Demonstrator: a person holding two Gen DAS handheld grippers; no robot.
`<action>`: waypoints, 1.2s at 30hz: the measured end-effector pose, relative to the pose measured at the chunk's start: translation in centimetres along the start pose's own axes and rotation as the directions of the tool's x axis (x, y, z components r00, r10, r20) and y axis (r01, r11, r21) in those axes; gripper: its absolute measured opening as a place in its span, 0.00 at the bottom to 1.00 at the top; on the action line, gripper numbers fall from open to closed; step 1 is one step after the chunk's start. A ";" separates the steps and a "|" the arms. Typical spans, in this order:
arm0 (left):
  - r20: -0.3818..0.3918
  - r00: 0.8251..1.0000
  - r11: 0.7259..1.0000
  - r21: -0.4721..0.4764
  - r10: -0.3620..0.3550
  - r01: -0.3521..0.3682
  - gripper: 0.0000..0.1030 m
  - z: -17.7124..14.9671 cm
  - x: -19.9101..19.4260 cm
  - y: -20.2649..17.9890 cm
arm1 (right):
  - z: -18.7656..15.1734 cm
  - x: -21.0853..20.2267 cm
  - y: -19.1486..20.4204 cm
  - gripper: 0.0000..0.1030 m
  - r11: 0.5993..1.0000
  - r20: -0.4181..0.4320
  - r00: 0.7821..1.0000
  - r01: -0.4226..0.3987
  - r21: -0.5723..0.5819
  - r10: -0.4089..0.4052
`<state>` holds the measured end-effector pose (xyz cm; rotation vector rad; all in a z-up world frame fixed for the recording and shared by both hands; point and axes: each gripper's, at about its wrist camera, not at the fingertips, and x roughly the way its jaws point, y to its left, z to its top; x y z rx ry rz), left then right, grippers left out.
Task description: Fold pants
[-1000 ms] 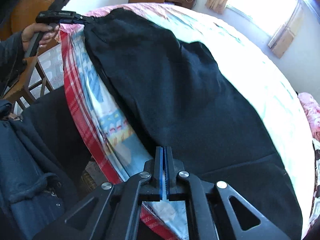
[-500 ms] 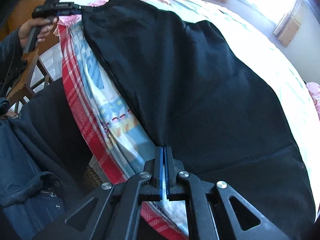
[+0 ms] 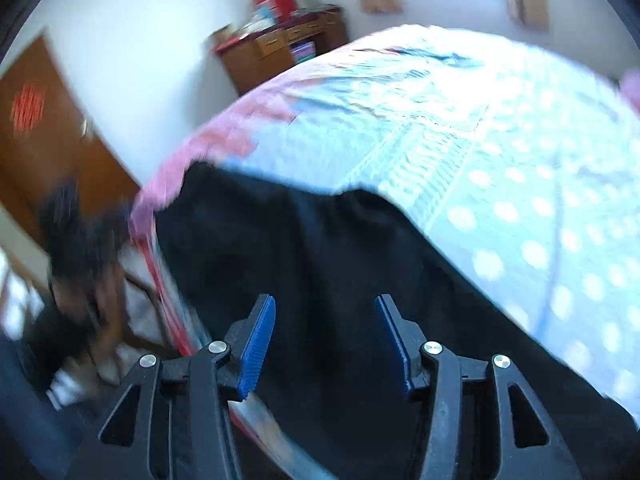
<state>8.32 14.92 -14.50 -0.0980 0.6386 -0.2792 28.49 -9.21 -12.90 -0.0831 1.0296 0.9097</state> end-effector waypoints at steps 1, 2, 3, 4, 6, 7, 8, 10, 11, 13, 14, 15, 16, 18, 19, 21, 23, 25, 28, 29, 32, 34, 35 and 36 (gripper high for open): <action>-0.011 1.000 1.000 -0.007 -0.024 0.024 0.59 0.0 0.9 -0.7 | 1.1 1.5 -0.2 0.52 0.999 -0.009 1.000 -0.018 0.044 0.018; -0.026 0.999 0.999 -0.013 -0.039 0.039 0.59 -0.1 1.8 -1.1 | 2.2 2.8 -0.9 0.52 0.995 -0.020 0.999 -0.042 0.091 0.044; -0.046 0.998 0.999 -0.016 -0.052 0.052 0.59 -0.3 2.7 -1.5 | 2.8 3.9 -1.5 0.52 0.991 -0.028 0.998 -0.053 0.119 0.057; -0.075 0.995 0.998 -0.014 -0.068 0.068 0.59 -0.7 3.7 -2.1 | 3.5 5.3 -2.1 0.52 0.985 -0.041 0.997 -0.063 0.158 0.071; -0.111 0.991 0.998 -0.014 -0.070 0.069 0.59 -1.2 4.9 -2.5 | 4.2 7.6 -2.8 0.52 0.971 -0.068 0.991 -0.100 0.218 0.117; -0.137 0.988 0.997 -0.019 -0.072 0.070 0.59 -1.6 5.5 -2.5 | 4.6 8.3 -3.5 0.52 0.961 -0.079 0.986 -0.126 0.246 0.150; -0.165 0.983 0.997 -0.031 -0.079 0.075 0.59 -2.2 6.0 -2.6 | 4.9 9.0 -3.7 0.52 0.953 -0.087 0.982 -0.141 0.269 0.170; -0.161 0.983 0.996 -0.042 -0.087 0.082 0.60 -2.6 6.4 -2.5 | 5.3 10.3 -4.3 0.52 0.933 -0.096 0.971 -0.178 0.314 0.217; -0.156 0.983 0.995 -0.046 -0.099 0.093 0.61 -2.6 6.4 -2.3 | 5.4 10.6 -4.5 0.47 0.928 -0.093 0.968 -0.191 0.321 0.231; -0.157 0.981 0.994 -0.048 -0.110 0.103 0.61 -2.7 6.3 -2.3 | 5.8 11.2 -4.6 0.20 0.935 -0.083 0.976 -0.166 0.313 0.201; -0.156 0.981 0.993 -0.050 -0.115 0.109 0.62 -2.6 6.4 -2.2 | 6.1 11.2 -4.6 0.08 0.941 -0.074 0.982 -0.145 0.304 0.175; -0.156 0.981 0.992 -0.047 -0.119 0.113 0.62 -2.6 6.4 -2.2 | 6.4 11.2 -4.7 0.08 0.947 -0.063 0.986 -0.128 0.296 0.153; -0.155 0.981 0.993 -0.037 -0.117 0.113 0.62 -2.8 6.2 -2.4 | 6.8 10.9 -4.7 0.07 0.957 -0.048 0.992 -0.104 0.270 0.121; -0.155 0.981 0.993 -0.026 -0.114 0.112 0.63 -2.9 6.2 -2.6 | 7.1 11.3 -4.8 0.06 0.963 -0.039 0.996 -0.071 0.259 0.084; -0.153 0.981 0.993 -0.027 -0.117 0.114 0.64 -2.9 6.1 -2.5 | 7.1 12.0 -5.1 0.06 0.961 -0.056 0.995 -0.062 0.271 0.080; -0.151 0.982 0.993 -0.027 -0.115 0.112 0.66 -2.7 6.3 -2.5 | 6.8 13.2 -5.1 0.07 0.970 -0.086 0.995 -0.035 0.242 0.057; -0.155 0.982 0.994 -0.029 -0.104 0.101 0.66 -2.5 6.1 -2.8 | 6.7 13.1 -5.5 0.09 0.966 -0.080 0.994 -0.058 0.251 0.080; -0.148 0.984 0.995 -0.042 -0.101 0.096 0.66 -2.1 5.9 -3.0 | 6.4 11.3 -6.1 0.31 0.952 -0.062 0.994 -0.064 0.298 0.086; -0.127 0.986 0.994 -0.020 -0.105 0.104 0.66 -1.5 5.2 -4.3 | 5.0 5.6 -5.6 0.53 0.958 0.041 0.999 -0.032 0.286 0.021; -0.120 0.987 0.994 -0.001 -0.104 0.105 0.66 -1.2 5.0 -4.9 | 4.2 3.6 -5.7 0.53 0.961 0.068 0.998 -0.033 0.276 0.015; -0.110 0.984 0.987 0.058 -0.140 0.147 0.66 0.0 5.0 -7.6 | -0.8 -4.3 -6.9 0.53 0.958 0.141 0.986 0.042 0.284 -0.085; -0.121 0.975 0.976 0.094 -0.186 0.198 0.66 0.7 5.8 -9.8 | -5.0 -9.6 -8.2 0.53 0.935 0.163 0.969 0.124 0.333 -0.187; -0.126 0.971 0.970 0.110 -0.202 0.216 0.66 0.9 6.3 -10.8 | -7.1 -12.1 -8.8 0.53 0.920 0.178 0.957 0.152 0.361 -0.228; -0.131 0.967 0.963 0.128 -0.220 0.237 0.66 1.1 6.7 -11.9 | -9.4 -14.7 -9.4 0.53 0.902 0.199 0.943 0.173 0.396 -0.268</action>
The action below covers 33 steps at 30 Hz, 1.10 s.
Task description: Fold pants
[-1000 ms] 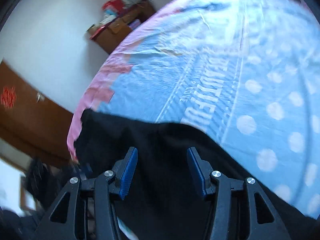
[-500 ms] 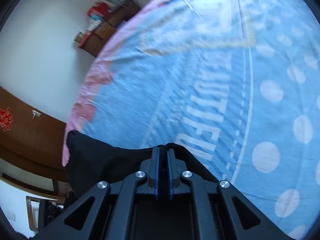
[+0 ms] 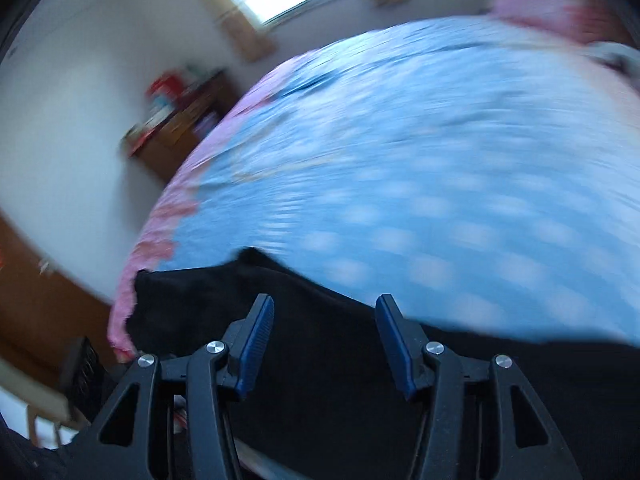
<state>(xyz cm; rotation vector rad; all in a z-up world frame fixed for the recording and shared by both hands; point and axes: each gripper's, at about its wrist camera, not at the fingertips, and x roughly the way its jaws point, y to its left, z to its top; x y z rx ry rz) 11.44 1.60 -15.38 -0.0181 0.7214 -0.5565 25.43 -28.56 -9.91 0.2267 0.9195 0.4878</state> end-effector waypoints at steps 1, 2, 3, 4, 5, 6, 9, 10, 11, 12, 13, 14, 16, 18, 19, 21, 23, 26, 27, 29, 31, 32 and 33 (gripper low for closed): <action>-0.009 0.999 0.999 0.031 -0.032 0.032 0.66 0.4 1.0 -1.3 | -1.4 -3.3 -2.2 0.53 0.998 0.041 0.998 0.035 0.048 -0.037; -0.016 0.999 0.998 0.050 -0.049 0.050 0.66 0.7 1.6 -2.1 | -2.6 -5.7 -3.9 0.53 0.994 0.069 0.995 0.065 0.086 -0.071; -0.025 0.998 0.996 0.066 -0.065 0.066 0.66 1.0 2.3 -2.9 | -4.2 -8.6 -6.0 0.53 0.983 0.099 0.987 0.114 0.145 -0.129; -0.039 0.995 0.992 0.083 -0.094 0.097 0.66 1.5 3.4 -4.2 | -5.4 -10.5 -7.5 0.53 0.969 0.114 0.978 0.152 0.192 -0.176; -0.049 0.992 0.988 0.092 -0.116 0.120 0.66 1.7 4.1 -4.9 | -6.6 -12.2 -9.1 0.53 0.954 0.130 0.968 0.180 0.242 -0.215; -0.063 0.988 0.984 0.103 -0.138 0.144 0.66 2.0 5.1 -5.7 | -8.1 -14.0 -11.1 0.53 0.932 0.147 0.958 0.191 0.307 -0.245; -0.106 0.980 0.976 0.118 -0.170 0.182 0.66 2.5 7.3 -7.1 | -10.6 -16.1 -14.5 0.53 0.887 0.144 0.948 0.204 0.413 -0.285; -0.117 0.978 0.975 0.118 -0.175 0.189 0.66 2.3 7.8 -7.8 | -11.4 -16.7 -15.7 0.53 0.873 0.158 0.944 0.191 0.449 -0.288; -0.129 0.976 0.974 0.116 -0.177 0.192 0.66 2.3 8.4 -8.0 | -11.6 -17.0 -16.6 0.53 0.867 0.174 0.945 0.167 0.470 -0.276; -0.142 0.974 0.975 0.113 -0.176 0.193 0.66 2.1 8.8 -8.1 | -11.7 -16.9 -17.6 0.53 0.857 0.187 0.949 0.132 0.498 -0.255; -0.164 0.972 0.976 0.110 -0.170 0.190 0.66 1.9 9.4 -8.0 | -11.6 -16.6 -18.3 0.53 0.847 0.194 0.950 0.112 0.520 -0.245; -0.176 0.971 0.977 0.107 -0.163 0.184 0.66 1.7 9.7 -8.0 | -11.5 -16.3 -18.9 0.53 0.837 0.205 0.950 0.090 0.540 -0.234; -0.186 0.969 0.979 0.091 -0.162 0.181 0.66 1.1 10.2 -7.7 | -11.0 -15.4 -20.6 0.53 0.828 0.236 0.948 0.047 0.559 -0.213; -0.177 0.970 0.979 0.085 -0.169 0.186 0.66 0.9 10.2 -7.7 | -10.5 -14.7 -21.7 0.53 0.806 0.242 0.939 0.059 0.588 -0.245; -0.177 0.969 0.979 0.080 -0.170 0.186 0.66 0.9 10.2 -7.6 | -10.0 -14.4 -22.1 0.43 0.811 0.252 0.936 0.058 0.582 -0.247; -0.179 0.968 0.979 0.069 -0.177 0.192 0.66 0.9 10.2 -7.4 | -9.0 -14.4 -21.9 0.07 0.823 0.259 0.928 0.080 0.562 -0.267; -0.178 0.967 0.978 0.067 -0.182 0.196 0.66 0.8 10.1 -7.4 | -8.1 -15.5 -20.5 0.04 0.865 0.313 0.921 0.046 0.499 -0.230; -0.174 0.967 0.976 0.071 -0.189 0.204 0.66 0.6 10.1 -7.2 | -8.3 -18.5 -17.0 0.04 0.929 0.418 0.888 0.026 0.370 -0.191; -0.171 0.966 0.976 0.072 -0.193 0.207 0.66 0.6 10.1 -7.2 | -8.8 -19.1 -16.4 0.04 0.940 0.434 0.883 0.022 0.341 -0.178; -0.171 0.965 0.974 0.069 -0.200 0.215 0.66 0.6 10.1 -7.0 | -10.3 -18.5 -17.1 0.04 0.935 0.375 0.905 0.062 0.348 -0.200; -0.171 0.962 0.972 0.063 -0.213 0.226 0.68 0.6 10.1 -6.8 | -12.3 -17.1 -19.6 0.04 0.902 0.283 0.927 0.114 0.416 -0.247; -0.173 0.961 0.971 0.060 -0.218 0.231 0.68 0.7 10.1 -6.7 | -13.3 -16.5 -21.0 0.04 0.875 0.237 0.934 0.134 0.466 -0.269; -0.175 0.960 0.970 0.062 -0.220 0.234 0.68 0.7 10.0 -6.6 | -14.3 -15.9 -22.5 0.05 0.843 0.199 0.940 0.137 0.520 -0.276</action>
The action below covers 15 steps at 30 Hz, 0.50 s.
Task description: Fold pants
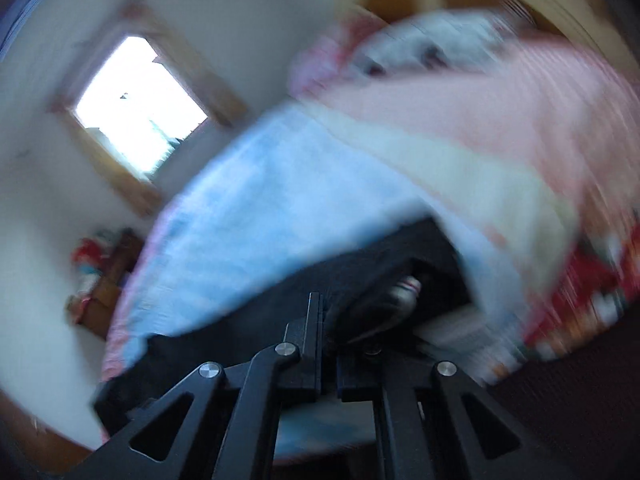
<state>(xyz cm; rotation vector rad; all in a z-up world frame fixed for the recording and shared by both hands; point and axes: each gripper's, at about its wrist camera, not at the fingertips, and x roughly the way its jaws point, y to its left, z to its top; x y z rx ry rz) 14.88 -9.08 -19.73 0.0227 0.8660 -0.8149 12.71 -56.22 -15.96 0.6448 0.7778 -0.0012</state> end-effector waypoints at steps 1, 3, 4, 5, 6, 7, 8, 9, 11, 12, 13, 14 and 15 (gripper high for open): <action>-0.005 1.000 1.000 0.005 -0.001 0.001 0.68 0.0 -0.1 0.1 | -0.4 0.2 -1.4 0.05 0.998 -0.002 0.999 -0.033 0.056 0.033; -0.011 1.000 1.000 0.007 -0.001 0.001 0.68 0.1 -0.2 0.1 | -0.7 -0.4 -2.3 0.09 0.993 0.011 0.998 -0.063 0.100 0.062; -0.012 1.000 1.000 0.009 -0.001 0.001 0.68 0.1 -0.2 0.1 | -0.8 -0.6 -2.2 0.11 0.995 0.014 0.999 -0.047 0.091 0.046; -0.012 1.000 1.000 0.011 -0.001 0.001 0.68 0.1 -0.2 0.1 | -0.7 -0.9 -1.9 0.14 0.997 0.018 1.000 -0.021 0.073 0.019; -0.013 1.000 1.000 0.014 0.000 0.000 0.68 0.1 -0.1 0.1 | -0.5 -1.3 -1.6 0.17 0.998 0.015 0.999 0.029 0.051 -0.030; -0.013 1.000 1.000 0.016 0.001 -0.001 0.68 0.1 -0.1 0.1 | -0.3 -1.8 -1.4 0.30 0.996 0.023 0.997 0.075 0.037 -0.076; -0.013 1.000 1.000 0.019 0.003 -0.003 0.68 0.1 -0.1 0.0 | 0.0 -2.6 -1.3 0.41 0.993 0.047 0.992 0.113 0.025 -0.115; -0.014 1.000 1.000 0.021 0.003 -0.002 0.68 0.1 -0.1 0.0 | 0.4 -3.7 -1.2 0.42 0.990 0.078 0.987 0.137 0.017 -0.138; -0.016 1.000 1.000 0.018 0.001 -0.001 0.68 0.1 -0.1 0.0 | 1.5 -5.4 -1.8 0.42 0.982 0.116 0.975 0.186 0.033 -0.189; -0.017 1.000 1.000 0.017 0.000 0.000 0.69 0.2 -0.1 -0.1 | 2.4 -6.4 -2.1 0.42 0.980 0.144 0.970 0.194 0.045 -0.198; -0.020 1.000 1.000 0.019 -0.007 0.007 0.71 0.2 -0.1 0.0 | 3.4 -6.8 -2.8 0.42 0.983 0.157 0.971 0.176 0.050 -0.182; -0.024 1.000 1.000 0.023 -0.012 0.013 0.71 0.3 0.0 0.0 | 4.1 -7.2 -3.0 0.42 0.987 0.161 0.974 0.150 0.056 -0.157; -0.027 1.000 1.000 0.028 -0.012 0.013 0.71 0.2 0.0 -0.1 | 5.2 -7.1 -3.2 0.42 0.991 0.156 0.980 0.116 0.064 -0.125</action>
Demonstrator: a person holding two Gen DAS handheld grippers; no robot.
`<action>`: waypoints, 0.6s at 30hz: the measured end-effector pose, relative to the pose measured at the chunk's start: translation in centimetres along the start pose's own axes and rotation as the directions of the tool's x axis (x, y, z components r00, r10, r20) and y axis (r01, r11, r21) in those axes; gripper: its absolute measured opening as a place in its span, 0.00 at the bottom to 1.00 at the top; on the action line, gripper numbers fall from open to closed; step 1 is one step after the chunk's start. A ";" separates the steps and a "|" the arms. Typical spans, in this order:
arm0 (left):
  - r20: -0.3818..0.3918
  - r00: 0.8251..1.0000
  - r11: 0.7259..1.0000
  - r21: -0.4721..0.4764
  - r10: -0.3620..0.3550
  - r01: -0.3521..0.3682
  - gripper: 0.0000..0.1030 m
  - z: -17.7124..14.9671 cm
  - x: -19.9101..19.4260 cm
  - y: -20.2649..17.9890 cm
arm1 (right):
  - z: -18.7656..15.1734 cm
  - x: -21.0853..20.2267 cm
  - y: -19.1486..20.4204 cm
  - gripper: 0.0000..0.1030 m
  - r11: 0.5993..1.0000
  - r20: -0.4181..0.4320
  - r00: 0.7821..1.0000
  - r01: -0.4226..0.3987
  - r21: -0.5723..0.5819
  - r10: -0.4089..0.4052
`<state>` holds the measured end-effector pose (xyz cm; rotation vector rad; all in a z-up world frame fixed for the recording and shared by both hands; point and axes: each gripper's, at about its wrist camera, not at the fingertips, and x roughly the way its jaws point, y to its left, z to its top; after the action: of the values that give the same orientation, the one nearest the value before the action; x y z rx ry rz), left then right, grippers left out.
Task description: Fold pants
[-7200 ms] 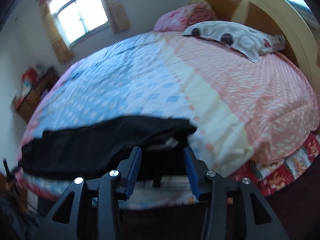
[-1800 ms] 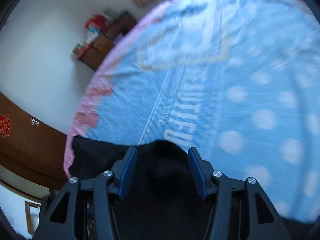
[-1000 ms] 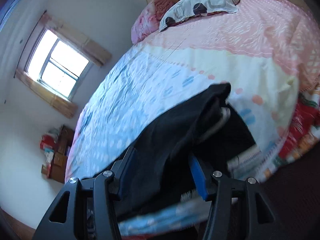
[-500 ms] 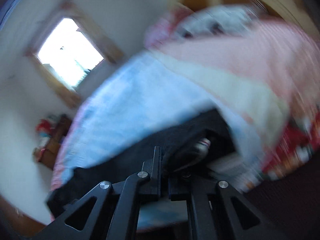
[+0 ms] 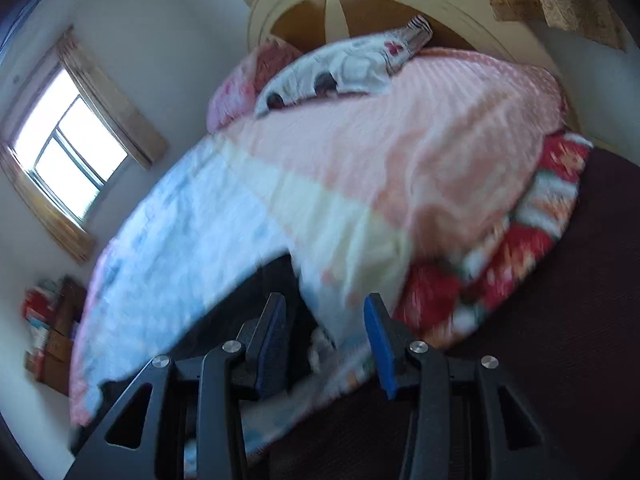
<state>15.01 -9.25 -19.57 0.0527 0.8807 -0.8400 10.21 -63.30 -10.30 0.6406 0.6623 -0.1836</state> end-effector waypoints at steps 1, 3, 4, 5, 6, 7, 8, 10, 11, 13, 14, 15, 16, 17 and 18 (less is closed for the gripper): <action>-0.002 1.000 1.000 0.006 0.000 0.000 0.71 0.0 0.0 0.0 | 1.1 1.0 0.0 0.42 0.999 -0.034 0.999 -0.033 0.011 0.033; -0.001 1.000 1.000 0.010 -0.002 0.002 0.71 -0.1 0.0 0.0 | 2.4 3.5 0.3 0.42 0.997 -0.124 0.989 -0.073 0.024 0.076; 0.002 1.000 1.000 0.007 -0.004 0.004 0.71 -0.1 0.0 0.0 | 2.8 5.1 0.8 0.42 0.995 -0.194 0.976 -0.100 0.025 0.103; 0.003 1.000 1.000 0.004 -0.004 0.004 0.71 -0.1 0.1 0.0 | 3.0 6.7 1.4 0.42 0.993 -0.243 0.963 -0.113 0.019 0.114; 0.004 1.000 1.000 0.002 -0.004 0.004 0.71 -0.1 0.1 0.0 | 3.2 7.7 1.8 0.42 0.994 -0.269 0.957 -0.107 0.005 0.105; 0.004 1.000 1.000 0.004 -0.002 0.002 0.71 -0.1 0.1 0.0 | 3.2 8.9 2.3 0.42 0.995 -0.299 0.950 -0.102 -0.017 0.092; 0.002 1.000 1.000 0.007 0.001 -0.001 0.71 -0.1 0.1 -0.1 | 3.1 9.8 2.9 0.41 0.993 -0.333 0.938 -0.115 -0.033 0.098; -0.001 1.000 1.000 0.009 0.002 -0.002 0.71 -0.1 0.1 -0.1 | 2.4 10.5 4.0 0.29 0.988 -0.387 0.918 -0.130 -0.080 0.089; -0.002 1.000 1.000 0.007 0.000 0.000 0.71 -0.1 0.1 -0.1 | 2.2 10.6 4.5 0.25 0.986 -0.388 0.920 -0.112 -0.122 0.056; -0.002 1.000 1.000 0.004 -0.003 0.003 0.71 0.0 0.1 0.0 | 1.9 9.9 5.2 0.22 0.979 -0.378 0.926 -0.090 -0.183 0.014; -0.002 1.000 1.000 0.004 -0.005 0.005 0.72 0.0 0.2 0.0 | 1.8 9.4 5.2 0.22 0.976 -0.363 0.932 -0.086 -0.199 0.008; -0.001 1.000 1.000 0.005 -0.006 0.006 0.72 0.0 0.2 0.0 | 1.8 8.9 5.3 0.22 0.974 -0.346 0.938 -0.080 -0.212 0.001; -0.002 1.000 1.000 0.008 -0.006 0.006 0.73 0.0 0.3 0.0 | 1.9 8.4 5.3 0.22 0.973 -0.337 0.942 -0.087 -0.212 0.011; -0.002 1.000 1.000 0.010 -0.005 0.005 0.73 0.1 0.3 -0.1 | 1.9 7.9 5.2 0.22 0.974 -0.337 0.941 -0.106 -0.201 0.033; -0.002 1.000 1.000 0.012 -0.005 0.005 0.73 0.1 0.3 -0.1 | 2.1 7.6 5.1 0.22 0.973 -0.341 0.939 -0.121 -0.196 0.048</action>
<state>15.14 -9.55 -19.73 0.0619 0.8782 -0.8505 19.05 -60.17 -11.25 0.4942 0.9663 0.0805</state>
